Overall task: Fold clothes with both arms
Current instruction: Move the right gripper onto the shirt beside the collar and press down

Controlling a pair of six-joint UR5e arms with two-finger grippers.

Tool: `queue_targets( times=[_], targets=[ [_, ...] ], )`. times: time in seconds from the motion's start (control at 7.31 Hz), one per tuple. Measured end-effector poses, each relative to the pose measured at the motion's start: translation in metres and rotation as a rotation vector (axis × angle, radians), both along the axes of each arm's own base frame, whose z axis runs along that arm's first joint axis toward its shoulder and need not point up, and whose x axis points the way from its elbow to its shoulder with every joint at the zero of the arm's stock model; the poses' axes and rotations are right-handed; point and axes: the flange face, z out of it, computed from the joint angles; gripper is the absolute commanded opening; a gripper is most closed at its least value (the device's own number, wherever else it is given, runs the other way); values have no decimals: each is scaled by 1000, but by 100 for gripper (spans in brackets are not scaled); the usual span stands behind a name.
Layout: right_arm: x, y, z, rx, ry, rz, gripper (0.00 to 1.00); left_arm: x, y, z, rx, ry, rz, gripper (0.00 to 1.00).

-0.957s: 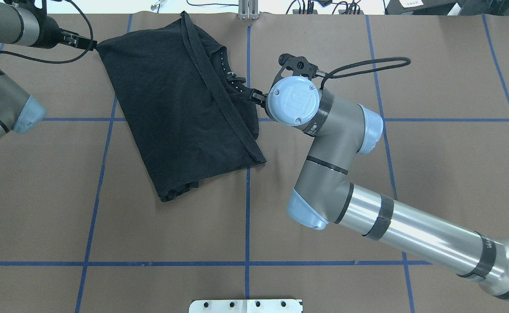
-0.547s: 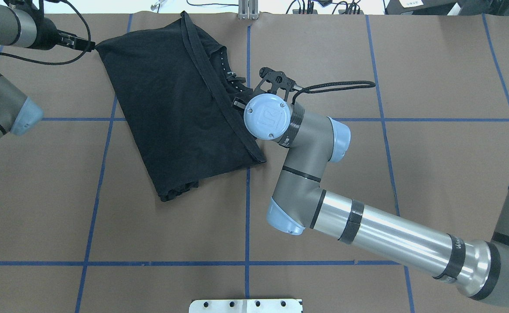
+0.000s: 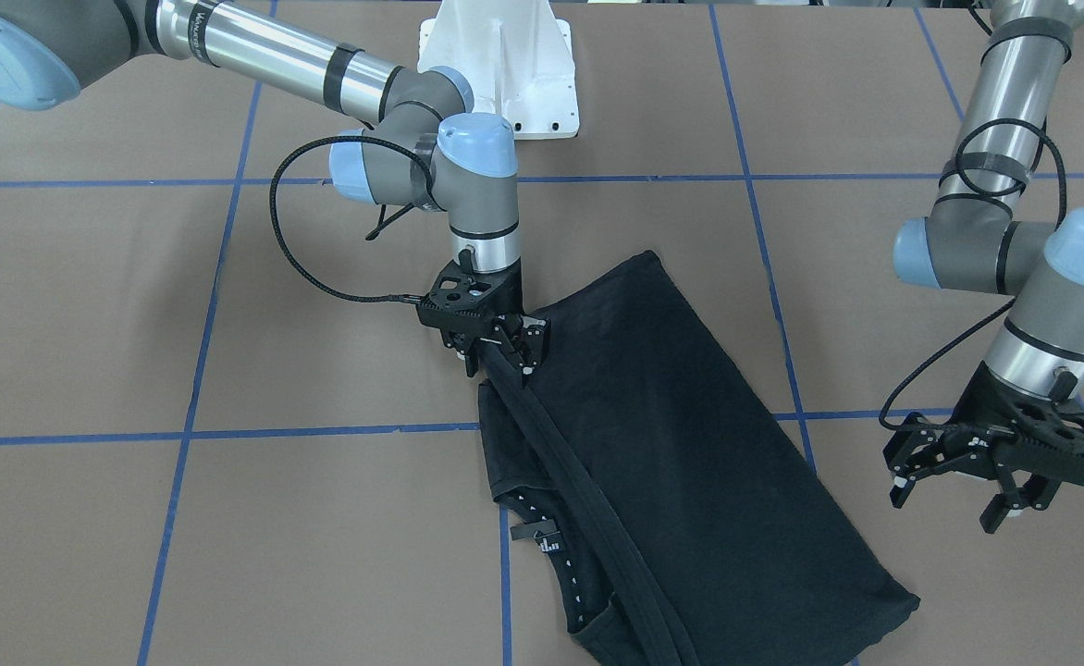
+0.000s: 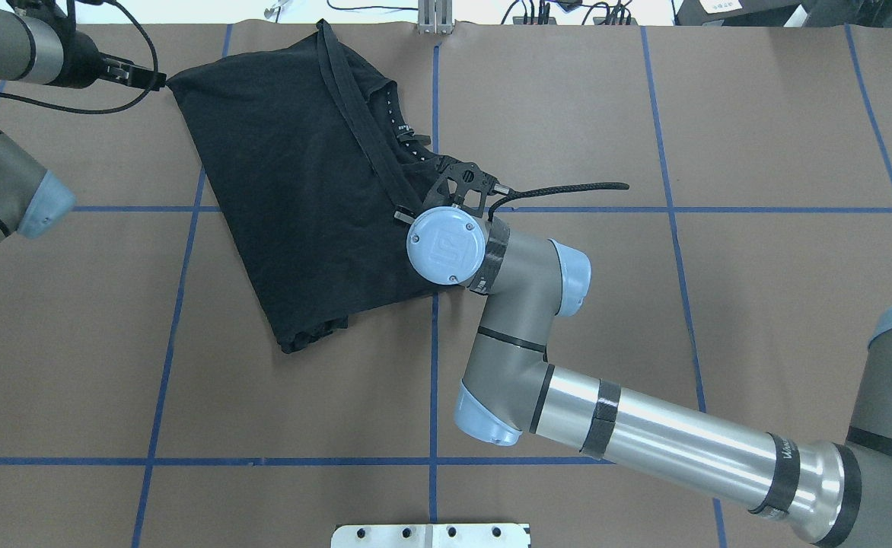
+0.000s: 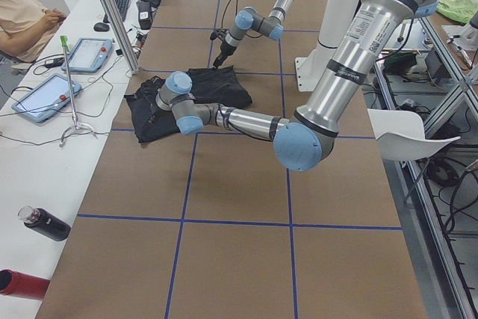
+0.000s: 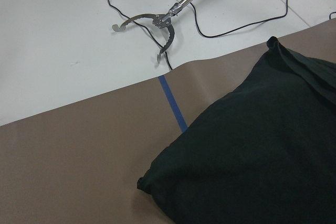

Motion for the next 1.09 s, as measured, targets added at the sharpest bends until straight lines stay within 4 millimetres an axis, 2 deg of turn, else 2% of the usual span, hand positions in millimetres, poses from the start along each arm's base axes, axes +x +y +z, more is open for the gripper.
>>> queue_targets(
  times=[0.41, 0.55, 0.68, 0.82, 0.96, 1.09],
  targets=[
    [-6, -2, 11, 22, 48, -20, 70, 1, 0, 1, -2, -1, 1, 100],
    [-8, -3, 14, 26, 59, -26, 63, 1, 0, 1, -2, -1, 1, 100],
    [-10, -3, 16, 28, 67, -27, 53, 1, 0, 1, -2, -1, 2, 100],
    [-11, -3, 16, 30, 70, -27, 33, 2, 0, 2, -3, -1, 2, 100],
    [-11, -3, 15, 32, 70, -27, 0, 2, 0, 2, -3, -2, 3, 100],
    [-12, -3, 12, 34, 67, -28, 0, 2, 0, 2, -3, -2, 3, 100]
  ],
)
